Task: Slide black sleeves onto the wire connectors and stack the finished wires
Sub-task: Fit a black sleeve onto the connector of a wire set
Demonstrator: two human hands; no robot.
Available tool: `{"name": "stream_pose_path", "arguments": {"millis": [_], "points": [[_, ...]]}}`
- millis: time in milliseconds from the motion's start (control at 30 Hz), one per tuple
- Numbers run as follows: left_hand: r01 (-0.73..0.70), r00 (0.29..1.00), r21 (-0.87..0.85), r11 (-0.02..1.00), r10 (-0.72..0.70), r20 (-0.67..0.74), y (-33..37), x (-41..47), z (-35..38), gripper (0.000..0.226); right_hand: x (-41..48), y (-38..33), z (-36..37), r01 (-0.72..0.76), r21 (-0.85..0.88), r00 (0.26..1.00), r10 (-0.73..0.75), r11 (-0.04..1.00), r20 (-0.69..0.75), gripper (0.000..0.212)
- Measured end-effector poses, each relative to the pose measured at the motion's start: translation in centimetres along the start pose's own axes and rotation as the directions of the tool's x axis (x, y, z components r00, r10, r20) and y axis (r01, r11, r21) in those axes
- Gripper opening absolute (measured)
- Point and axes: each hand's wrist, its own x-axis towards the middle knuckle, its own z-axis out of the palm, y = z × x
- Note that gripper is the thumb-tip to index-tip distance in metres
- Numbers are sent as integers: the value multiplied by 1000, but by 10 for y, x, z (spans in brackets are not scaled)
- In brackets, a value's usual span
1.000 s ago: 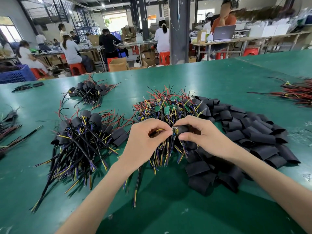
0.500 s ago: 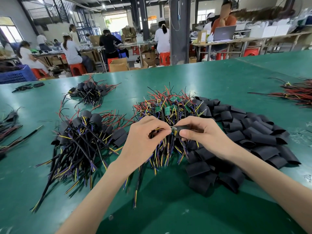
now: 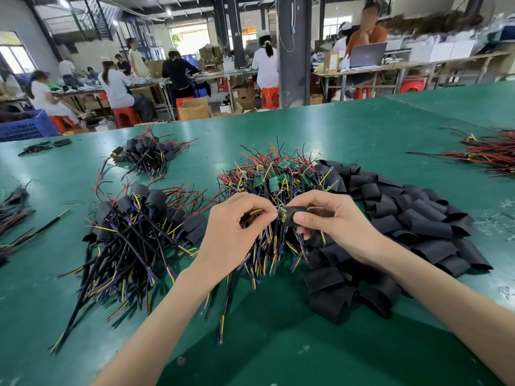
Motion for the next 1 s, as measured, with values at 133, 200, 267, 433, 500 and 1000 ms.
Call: {"name": "stream_pose_path", "arguments": {"millis": [133,200,267,433,500,1000], "points": [[134,991,-128,983,-130,38,-1,-1,2,11,-1,1,1,42,-225,998,-52,974,-37,27],[183,982,-160,970,-172,76,-1,-2,5,13,-1,3,4,182,-553,982,-183,814,53,40],[213,974,-170,962,-196,112,-2,-3,8,16,0,8,6,320,-706,945,-268,632,189,41],[247,964,-187,951,-221,151,-4,-2,7,16,-1,8,3,309,-728,949,-252,612,191,33],[252,963,-207,945,-225,145,-4,-1,7,16,-1,7,3,301,-720,952,-244,625,185,32],[20,987,47,999,-27,156,-8,-5,5,9,-2,2,5,238,-663,970,-146,709,193,36]]}}
